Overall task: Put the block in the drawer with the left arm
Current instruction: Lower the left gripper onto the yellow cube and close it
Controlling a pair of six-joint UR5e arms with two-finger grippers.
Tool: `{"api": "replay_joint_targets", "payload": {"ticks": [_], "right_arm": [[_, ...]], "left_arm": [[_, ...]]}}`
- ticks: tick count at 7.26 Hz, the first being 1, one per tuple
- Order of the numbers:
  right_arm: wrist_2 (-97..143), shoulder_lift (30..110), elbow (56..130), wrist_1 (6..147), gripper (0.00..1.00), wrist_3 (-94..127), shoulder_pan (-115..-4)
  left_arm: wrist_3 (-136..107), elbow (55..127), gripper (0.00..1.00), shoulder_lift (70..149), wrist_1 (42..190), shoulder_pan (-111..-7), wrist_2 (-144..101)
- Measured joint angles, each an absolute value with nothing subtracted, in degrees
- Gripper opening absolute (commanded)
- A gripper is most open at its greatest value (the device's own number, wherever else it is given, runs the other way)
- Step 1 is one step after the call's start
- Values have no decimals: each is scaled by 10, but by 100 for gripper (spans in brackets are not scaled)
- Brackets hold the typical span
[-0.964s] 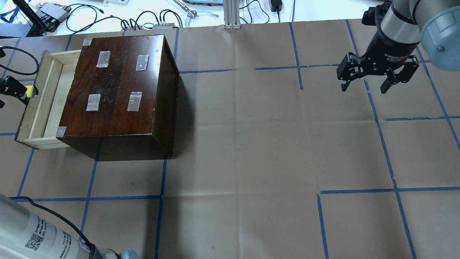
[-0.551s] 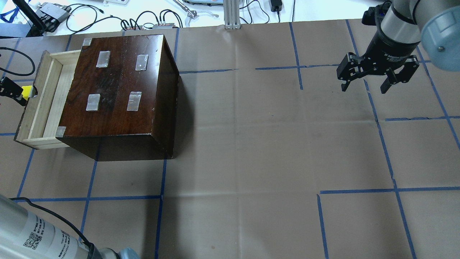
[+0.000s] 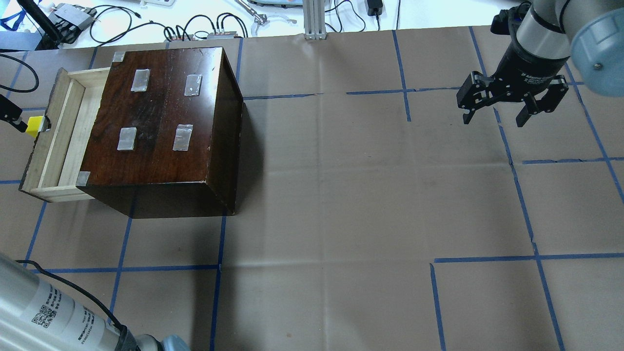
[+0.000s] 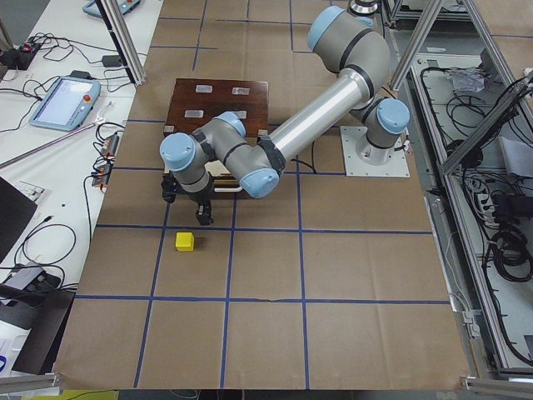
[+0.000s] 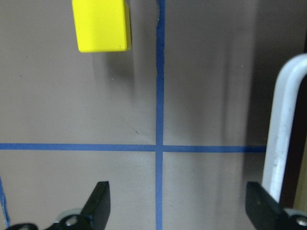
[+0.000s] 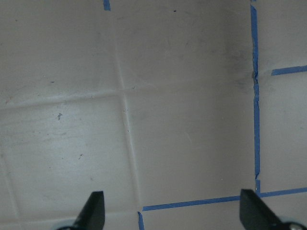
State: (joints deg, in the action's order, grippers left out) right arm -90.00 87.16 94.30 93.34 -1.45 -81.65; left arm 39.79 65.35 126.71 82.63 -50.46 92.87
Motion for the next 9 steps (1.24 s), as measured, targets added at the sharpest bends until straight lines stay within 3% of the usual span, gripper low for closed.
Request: {"api": "replay_joint_targets", "payload": {"ticks": [3,7,8,9], "right_arm": [[-900,872,943,933,100,-14,-817],[-900,872,943,933,100,-15,-817],[-900,872,943,933,100,-15,-817],[-900,872,943,933,100,-15,-817]], "left_arm": [[420,561,95,1359,825,-505,910],[423,520,93,1424,771,-505,883],[423,517,86,1434,765,-505,883],[424,515,59,1442,762,-505,884]]}}
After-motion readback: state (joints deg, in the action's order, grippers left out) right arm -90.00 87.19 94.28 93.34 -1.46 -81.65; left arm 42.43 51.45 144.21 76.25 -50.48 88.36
